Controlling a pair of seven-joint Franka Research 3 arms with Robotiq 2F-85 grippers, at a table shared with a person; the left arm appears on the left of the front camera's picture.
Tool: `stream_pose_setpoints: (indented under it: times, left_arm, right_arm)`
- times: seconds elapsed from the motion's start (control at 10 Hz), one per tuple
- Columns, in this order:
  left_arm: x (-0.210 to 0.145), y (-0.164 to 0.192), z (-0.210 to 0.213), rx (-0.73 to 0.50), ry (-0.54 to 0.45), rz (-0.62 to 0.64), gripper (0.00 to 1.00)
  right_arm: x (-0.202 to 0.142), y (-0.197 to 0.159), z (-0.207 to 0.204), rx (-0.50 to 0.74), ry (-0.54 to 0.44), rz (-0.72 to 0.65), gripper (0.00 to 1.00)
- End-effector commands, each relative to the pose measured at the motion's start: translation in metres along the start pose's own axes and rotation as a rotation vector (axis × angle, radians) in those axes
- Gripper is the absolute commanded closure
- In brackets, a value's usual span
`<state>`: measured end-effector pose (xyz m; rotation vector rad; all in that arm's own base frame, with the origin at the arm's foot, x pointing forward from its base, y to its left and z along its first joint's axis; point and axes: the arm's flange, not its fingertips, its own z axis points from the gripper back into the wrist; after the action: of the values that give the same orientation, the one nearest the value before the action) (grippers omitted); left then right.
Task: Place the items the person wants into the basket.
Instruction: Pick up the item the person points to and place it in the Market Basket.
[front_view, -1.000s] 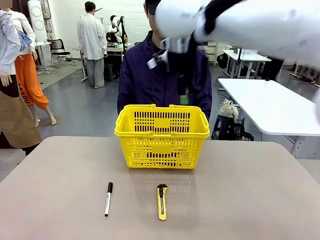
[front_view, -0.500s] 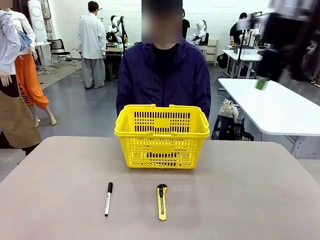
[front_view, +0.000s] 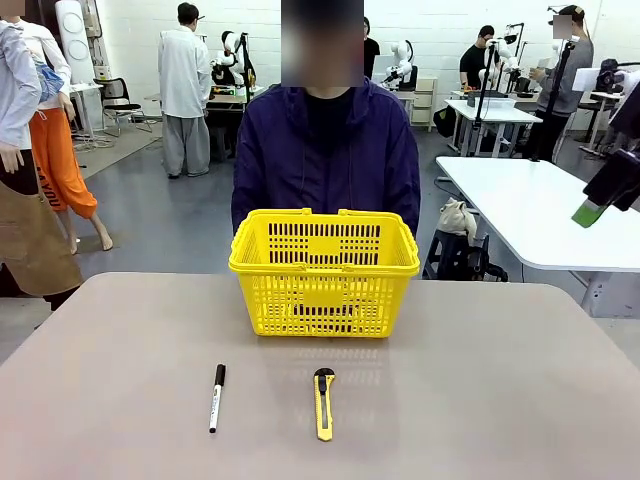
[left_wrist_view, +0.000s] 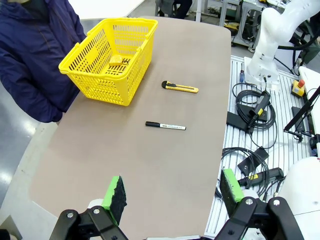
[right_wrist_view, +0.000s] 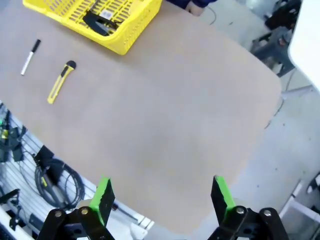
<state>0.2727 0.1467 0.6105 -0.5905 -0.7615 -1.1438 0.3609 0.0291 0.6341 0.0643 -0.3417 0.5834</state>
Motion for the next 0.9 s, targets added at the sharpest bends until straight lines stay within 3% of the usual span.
stream_pose_setpoints:
  times: [0.0,0.2,0.8]
  left_arm:
    - [-0.0006,0.0001,0.0011,-0.003,-0.018,-0.018,0.03]
    - [-0.0006,0.0001,0.0011,-0.003,-0.018,-0.018,0.03]
    - [-0.0006,0.0001,0.0011,-0.003,-0.018,-0.018,0.03]
  right_arm:
    - [0.0039,0.0020,-0.0063,0.048,-0.051,-0.021,0.00]
    - [0.0007,-0.0010,-0.0020,0.006,-0.007,-0.003,0.00]
    - [0.0007,-0.0010,-0.0020,0.006,-0.007,-0.003,0.00]
